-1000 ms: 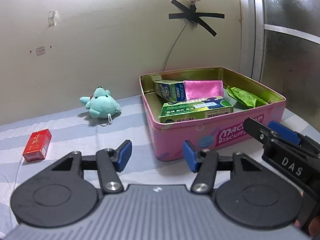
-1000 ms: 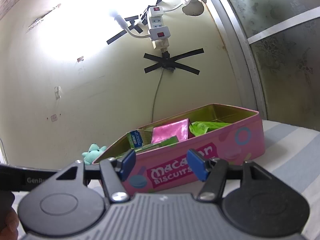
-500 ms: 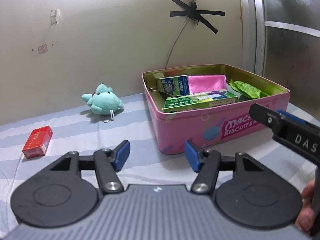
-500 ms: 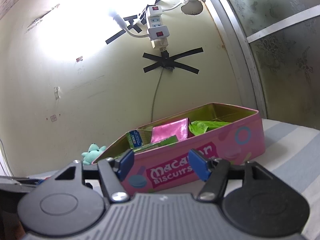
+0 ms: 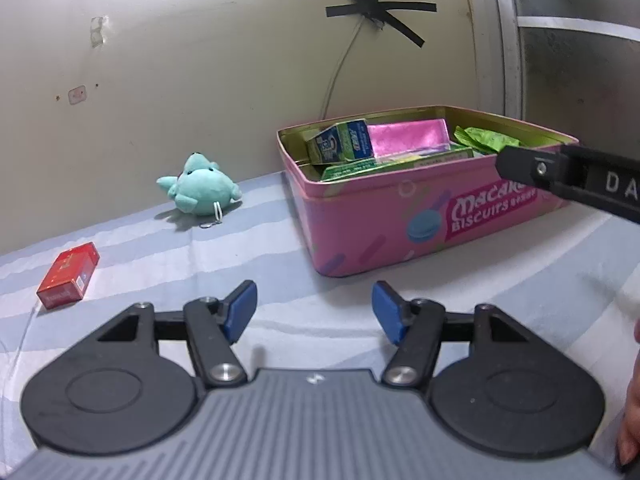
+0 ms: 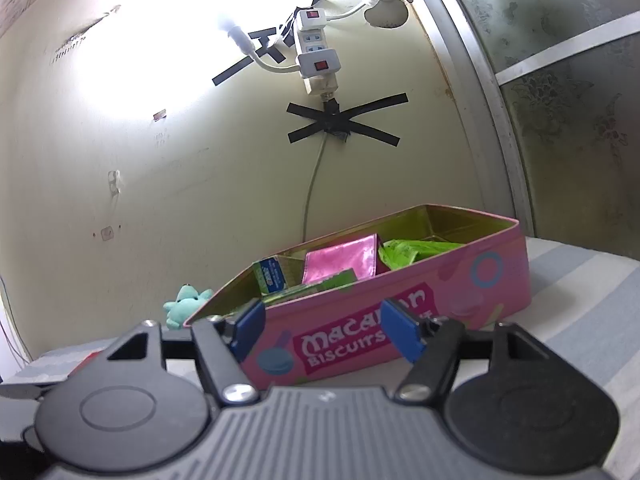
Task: Organize objects
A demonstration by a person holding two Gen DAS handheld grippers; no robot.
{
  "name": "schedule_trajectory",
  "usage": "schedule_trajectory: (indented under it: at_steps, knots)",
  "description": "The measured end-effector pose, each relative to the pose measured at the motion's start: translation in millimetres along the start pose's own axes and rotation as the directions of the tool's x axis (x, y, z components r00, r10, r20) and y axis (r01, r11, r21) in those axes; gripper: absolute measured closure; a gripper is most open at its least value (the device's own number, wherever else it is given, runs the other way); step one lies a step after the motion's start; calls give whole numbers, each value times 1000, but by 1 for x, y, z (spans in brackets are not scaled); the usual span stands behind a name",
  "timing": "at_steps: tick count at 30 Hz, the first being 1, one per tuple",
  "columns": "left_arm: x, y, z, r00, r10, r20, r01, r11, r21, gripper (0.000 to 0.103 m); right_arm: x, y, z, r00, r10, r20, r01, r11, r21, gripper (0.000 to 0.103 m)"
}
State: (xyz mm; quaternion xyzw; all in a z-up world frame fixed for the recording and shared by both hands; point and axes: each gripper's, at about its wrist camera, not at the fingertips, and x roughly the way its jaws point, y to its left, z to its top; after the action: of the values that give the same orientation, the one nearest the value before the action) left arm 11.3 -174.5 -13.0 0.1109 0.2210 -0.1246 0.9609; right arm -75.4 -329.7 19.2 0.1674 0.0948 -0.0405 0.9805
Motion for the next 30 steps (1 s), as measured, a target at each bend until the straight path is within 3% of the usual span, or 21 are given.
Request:
schedule_trajectory:
  at_steps: [11, 18, 21, 24, 30]
  knots:
    - [-4, -1, -3, 1000, 2, 27, -2, 1000, 1, 37, 3, 0, 0, 1000, -4, -22, 4, 1000, -10, 36]
    - [-3, 23, -3, 999, -20, -25, 19, 999, -51, 36, 9, 3, 1, 998, -16, -62, 14, 999, -32, 36]
    - [-5, 55, -4, 999, -8, -53, 3, 995, -101, 36, 10, 8, 0, 998, -31, -63, 27, 998, -61, 36]
    - [-12, 95, -4, 998, 52, -46, -58, 989, -139, 36, 5, 25, 0, 999, -32, -43, 26, 991, -134, 36]
    - [-15, 177, -12, 977, 204, -59, -212, 958, -192, 33, 11, 85, 2, 990, 110, -89, -128, 965, -230, 36]
